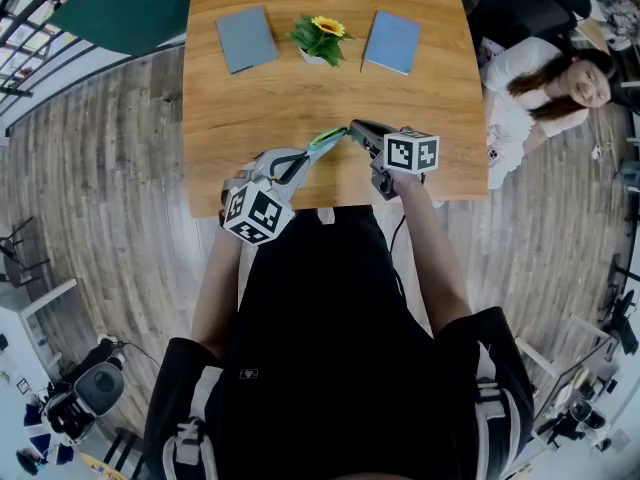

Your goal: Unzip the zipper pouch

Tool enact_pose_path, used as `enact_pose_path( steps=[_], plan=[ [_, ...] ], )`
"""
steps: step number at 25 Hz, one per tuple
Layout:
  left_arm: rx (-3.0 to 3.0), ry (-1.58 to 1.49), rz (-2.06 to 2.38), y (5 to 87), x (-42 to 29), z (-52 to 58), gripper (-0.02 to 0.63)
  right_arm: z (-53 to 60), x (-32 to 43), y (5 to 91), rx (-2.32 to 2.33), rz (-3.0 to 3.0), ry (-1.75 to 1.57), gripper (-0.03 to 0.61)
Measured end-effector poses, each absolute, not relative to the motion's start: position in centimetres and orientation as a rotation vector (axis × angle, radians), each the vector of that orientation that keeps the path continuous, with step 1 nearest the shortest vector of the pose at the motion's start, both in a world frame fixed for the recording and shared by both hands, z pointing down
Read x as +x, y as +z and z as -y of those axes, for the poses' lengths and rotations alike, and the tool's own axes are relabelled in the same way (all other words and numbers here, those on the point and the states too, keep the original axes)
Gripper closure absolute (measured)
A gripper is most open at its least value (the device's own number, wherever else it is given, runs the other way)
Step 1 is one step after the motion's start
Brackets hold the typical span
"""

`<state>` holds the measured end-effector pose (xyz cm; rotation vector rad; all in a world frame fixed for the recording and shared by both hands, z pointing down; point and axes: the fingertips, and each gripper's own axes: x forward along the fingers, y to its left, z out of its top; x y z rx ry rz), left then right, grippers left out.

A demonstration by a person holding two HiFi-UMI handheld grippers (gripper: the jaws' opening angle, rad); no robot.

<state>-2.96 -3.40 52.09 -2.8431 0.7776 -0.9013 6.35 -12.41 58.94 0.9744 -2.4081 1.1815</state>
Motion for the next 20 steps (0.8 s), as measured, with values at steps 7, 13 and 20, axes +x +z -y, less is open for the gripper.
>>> enact_pose_path(
  steps=[7, 13, 20],
  plan=[
    [-2.846, -0.897, -0.786, 52.1, -3.1, 3.4, 0.604, 12.5, 6.8, 59.1, 0.986, 2.407, 1.185, 0.568],
    [-2.845, -0.897, -0.782, 51.9, -3.0, 3.4, 0.604, 12.8, 7.1, 59.3, 1.004, 2.396, 1.196, 0.566],
    [-2.844, -0.882, -0.805, 51.6, -3.5, 3.3, 0.604, 13.0, 8.0, 59.8, 1.026, 2.396, 1.236, 0.566]
  ],
)
